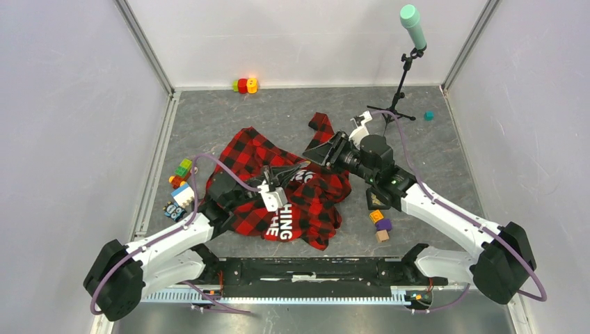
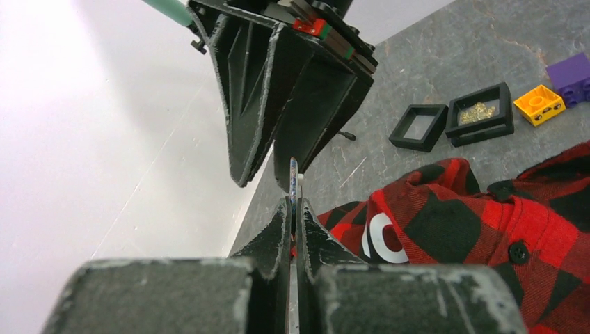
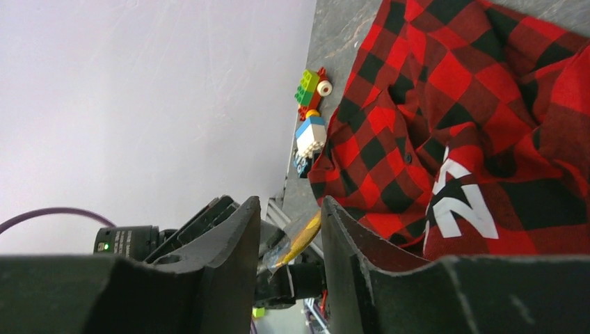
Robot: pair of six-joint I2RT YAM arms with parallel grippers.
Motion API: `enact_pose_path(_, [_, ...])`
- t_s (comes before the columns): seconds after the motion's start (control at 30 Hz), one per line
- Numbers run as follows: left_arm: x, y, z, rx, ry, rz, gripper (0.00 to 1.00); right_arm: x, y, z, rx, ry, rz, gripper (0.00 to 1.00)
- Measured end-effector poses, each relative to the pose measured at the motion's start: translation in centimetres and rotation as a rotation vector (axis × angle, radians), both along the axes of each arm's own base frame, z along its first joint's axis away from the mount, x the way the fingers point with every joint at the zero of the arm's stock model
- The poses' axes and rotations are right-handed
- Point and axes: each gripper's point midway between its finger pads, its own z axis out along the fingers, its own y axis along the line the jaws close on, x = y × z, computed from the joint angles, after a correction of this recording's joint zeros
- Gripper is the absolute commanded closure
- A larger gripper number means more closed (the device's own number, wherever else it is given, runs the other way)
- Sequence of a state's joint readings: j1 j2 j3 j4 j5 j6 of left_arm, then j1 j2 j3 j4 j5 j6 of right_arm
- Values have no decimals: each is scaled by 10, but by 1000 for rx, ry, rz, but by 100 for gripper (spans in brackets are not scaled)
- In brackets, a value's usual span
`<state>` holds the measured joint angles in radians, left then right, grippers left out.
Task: Remove the brooch from the garment
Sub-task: Adjust the brooch.
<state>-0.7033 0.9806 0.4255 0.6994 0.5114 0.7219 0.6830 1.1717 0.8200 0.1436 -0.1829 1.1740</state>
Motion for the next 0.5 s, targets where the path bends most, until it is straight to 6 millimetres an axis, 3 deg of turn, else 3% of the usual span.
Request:
enact_pose_path(0.2, [-2,-3,-2,25,-36,-7,95,-1,1,-3,-7,4,-2,79])
enact_pose_path(0.27, [-3,-4,-2,30,-45,-8,96,-1,1,-3,-4,9,0,73])
enact_pose_path(0.4, [-5,-8,-6,47,-53,-13,98,-4,4,-2,1,13,12,47])
enact_pose_path(0.5, [-2,-7,-5,52,-76,13,98,-3,3,-4,-4,15,8,47])
